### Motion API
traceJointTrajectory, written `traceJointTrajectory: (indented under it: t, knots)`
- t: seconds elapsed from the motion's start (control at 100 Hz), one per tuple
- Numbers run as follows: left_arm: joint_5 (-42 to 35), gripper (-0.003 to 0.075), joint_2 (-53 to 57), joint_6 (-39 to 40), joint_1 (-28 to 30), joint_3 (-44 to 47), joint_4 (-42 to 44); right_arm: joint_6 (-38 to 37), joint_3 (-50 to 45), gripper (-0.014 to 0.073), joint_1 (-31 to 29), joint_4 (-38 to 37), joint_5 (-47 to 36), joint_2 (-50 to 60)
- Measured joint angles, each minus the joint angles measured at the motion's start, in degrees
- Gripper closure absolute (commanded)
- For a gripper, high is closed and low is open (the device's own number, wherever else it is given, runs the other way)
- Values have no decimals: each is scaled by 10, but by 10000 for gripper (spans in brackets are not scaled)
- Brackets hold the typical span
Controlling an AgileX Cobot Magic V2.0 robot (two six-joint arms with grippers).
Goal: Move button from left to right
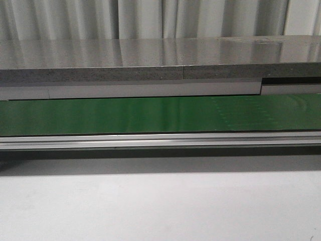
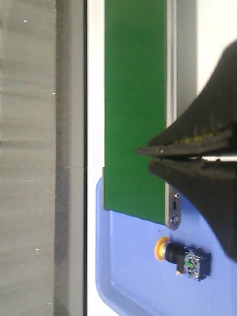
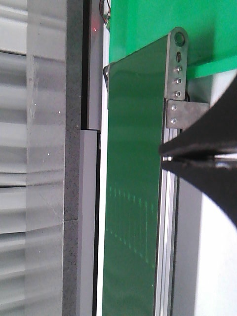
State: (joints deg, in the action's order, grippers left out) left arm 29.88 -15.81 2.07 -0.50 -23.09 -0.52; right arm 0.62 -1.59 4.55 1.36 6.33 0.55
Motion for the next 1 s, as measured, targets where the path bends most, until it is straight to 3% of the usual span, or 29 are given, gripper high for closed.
traceJointTrajectory:
  t: [0.21,0.72,0.82,1.0]
  knots:
    - [131,741,-113,0,0,-95,0,0,0,661,0,0,0,0]
    - [148,726,-182,0,0,-104,-2,0,0,661,0,0,0,0]
    - [148,599,-182,0,0,-104,-3,0,0,661,0,0,0,0]
    - [148,171,-182,0,0,-104,-3,0,0,661,0,0,0,0]
